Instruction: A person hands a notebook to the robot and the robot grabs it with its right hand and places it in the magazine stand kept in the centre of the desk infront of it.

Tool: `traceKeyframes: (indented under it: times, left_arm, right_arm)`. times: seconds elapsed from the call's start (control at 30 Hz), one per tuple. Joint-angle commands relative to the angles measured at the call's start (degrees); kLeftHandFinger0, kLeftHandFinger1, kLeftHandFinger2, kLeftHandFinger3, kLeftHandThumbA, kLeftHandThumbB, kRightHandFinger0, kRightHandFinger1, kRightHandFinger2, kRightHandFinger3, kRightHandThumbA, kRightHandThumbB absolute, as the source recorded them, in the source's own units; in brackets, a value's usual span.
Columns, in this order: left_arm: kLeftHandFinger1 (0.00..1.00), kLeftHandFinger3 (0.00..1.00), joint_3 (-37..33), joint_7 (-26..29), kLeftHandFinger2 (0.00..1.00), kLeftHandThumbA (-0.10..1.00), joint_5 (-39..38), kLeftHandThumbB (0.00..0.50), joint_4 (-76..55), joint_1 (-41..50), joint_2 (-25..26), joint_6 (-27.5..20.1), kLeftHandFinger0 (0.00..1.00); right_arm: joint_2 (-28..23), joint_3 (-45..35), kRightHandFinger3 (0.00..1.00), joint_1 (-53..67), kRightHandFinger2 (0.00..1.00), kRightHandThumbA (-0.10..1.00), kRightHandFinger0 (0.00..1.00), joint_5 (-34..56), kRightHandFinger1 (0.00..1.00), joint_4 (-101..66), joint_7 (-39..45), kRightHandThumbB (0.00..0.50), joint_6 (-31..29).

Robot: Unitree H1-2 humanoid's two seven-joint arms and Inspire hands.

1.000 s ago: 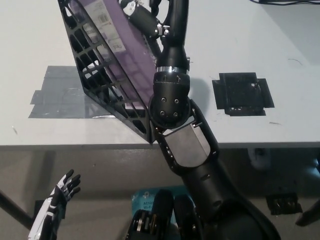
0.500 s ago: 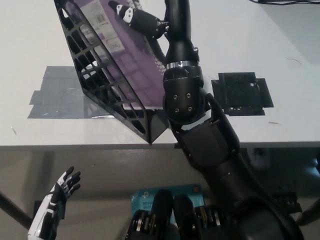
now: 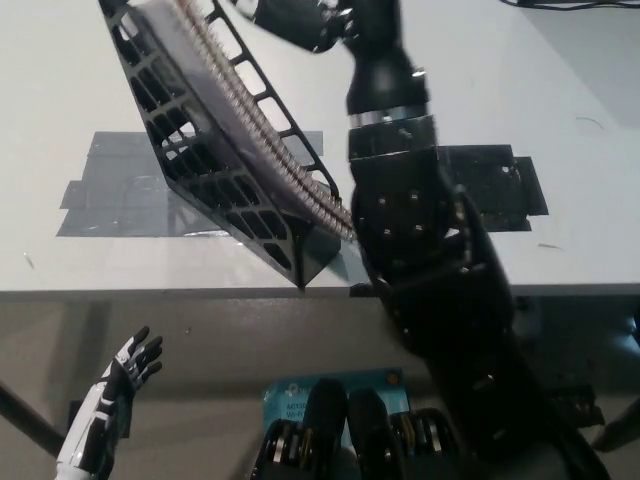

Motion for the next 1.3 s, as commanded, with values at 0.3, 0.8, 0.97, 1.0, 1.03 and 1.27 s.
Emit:
traceKeyframes:
  times: [0.3,0.8,0.97,1.0,1.03,1.27]
  left_arm:
    - [1.00,1.00,0.3,0.9,1.00,1.00,1.0,0.500,-0.7,-1.9,0.9,-2.1,1.00]
    - [1.00,1.00,0.9,1.5,1.00,1.00,1.0,0.500,-0.1,-4.2,1.5,-2.1,1.00]
    - [1.00,1.00,0.8,1.0,1.00,1.00,0.5,0.500,0.7,-4.2,1.7,-2.1,1.00]
    - [1.00,1.00,0.8,0.9,1.00,1.00,0.6,0.500,0.8,-3.8,1.7,-2.1,1.00]
    - [1.00,1.00,0.7,0.9,1.00,1.00,0.6,0.500,0.9,-3.7,1.7,-2.1,1.00]
    - [1.00,1.00,0.6,0.7,1.00,1.00,1.0,0.500,1.6,-1.9,1.1,-2.1,1.00]
  right_arm:
    - [-3.8,-4.2,1.00,0.3,1.00,1.00,1.00,-2.0,1.00,-22.7,6.8,0.415,8.4]
    - [-11.6,-7.0,1.00,21.4,1.00,1.00,1.00,2.2,1.00,-45.8,14.4,0.417,11.1]
    - [-13.8,-6.7,1.00,35.7,1.00,1.00,1.00,5.9,1.00,-47.1,14.7,0.349,5.5]
    - [-14.2,-6.4,1.00,39.3,1.00,1.00,1.00,6.7,1.00,-46.1,14.3,0.340,3.1]
    - [-14.6,-6.3,1.00,41.7,1.00,1.00,1.00,7.6,1.00,-45.0,14.3,0.352,1.7]
    - [-16.0,-5.7,1.00,57.4,1.00,1.00,1.00,11.3,1.00,-32.6,13.8,0.346,-6.9]
